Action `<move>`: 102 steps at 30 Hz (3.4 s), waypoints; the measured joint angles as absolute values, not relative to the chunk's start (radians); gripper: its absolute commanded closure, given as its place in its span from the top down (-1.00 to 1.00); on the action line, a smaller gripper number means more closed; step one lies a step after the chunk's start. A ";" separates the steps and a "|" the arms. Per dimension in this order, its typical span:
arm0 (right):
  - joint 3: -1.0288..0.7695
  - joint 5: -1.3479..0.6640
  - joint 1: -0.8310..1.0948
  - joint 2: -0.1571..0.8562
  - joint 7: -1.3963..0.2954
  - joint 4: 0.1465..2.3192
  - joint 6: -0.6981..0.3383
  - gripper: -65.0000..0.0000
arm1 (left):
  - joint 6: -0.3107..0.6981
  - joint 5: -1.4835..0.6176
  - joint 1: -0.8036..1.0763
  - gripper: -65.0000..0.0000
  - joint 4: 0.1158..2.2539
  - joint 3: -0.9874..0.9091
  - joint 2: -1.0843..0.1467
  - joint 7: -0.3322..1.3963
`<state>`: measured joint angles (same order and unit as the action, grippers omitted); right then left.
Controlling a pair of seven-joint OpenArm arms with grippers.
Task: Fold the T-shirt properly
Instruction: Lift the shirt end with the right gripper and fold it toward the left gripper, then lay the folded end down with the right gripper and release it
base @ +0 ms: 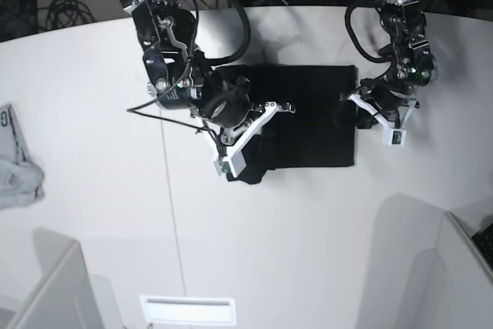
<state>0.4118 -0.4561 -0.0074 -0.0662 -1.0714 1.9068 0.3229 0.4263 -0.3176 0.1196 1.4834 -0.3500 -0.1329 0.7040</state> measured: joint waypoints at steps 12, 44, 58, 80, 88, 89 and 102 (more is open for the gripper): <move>0.525 -0.461 -0.049 -0.100 -0.986 1.802 0.324 -1.00 | 0.426 -0.304 0.164 -1.00 1.545 -0.350 -0.131 0.731; 0.668 -0.469 -0.179 -0.121 -0.848 1.576 0.405 -1.00 | 0.427 -0.316 0.168 -1.00 1.547 -0.305 -0.065 0.714; 0.694 -0.623 -0.228 -0.124 -0.832 1.567 0.520 -1.00 | 0.427 -0.297 0.172 -1.00 1.568 -0.306 -0.083 0.728; 0.698 -0.630 -0.224 -0.126 -0.702 1.417 0.525 -0.28 | 0.631 -0.282 0.332 -1.00 1.868 -0.884 -0.126 1.008; 0.754 -0.628 -0.220 -0.121 -0.686 1.455 0.533 0.23 | 0.660 -0.285 0.368 -1.00 1.868 -1.005 -0.175 1.006; 0.775 -0.629 -0.221 -0.125 -0.672 1.460 0.532 0.24 | 0.660 -0.287 0.366 -1.00 1.868 -1.003 -0.175 1.005; 1.045 -0.759 -0.317 -0.125 -0.599 1.460 0.408 0.25 | 0.663 -0.288 0.366 -1.00 1.868 -0.997 -0.170 1.007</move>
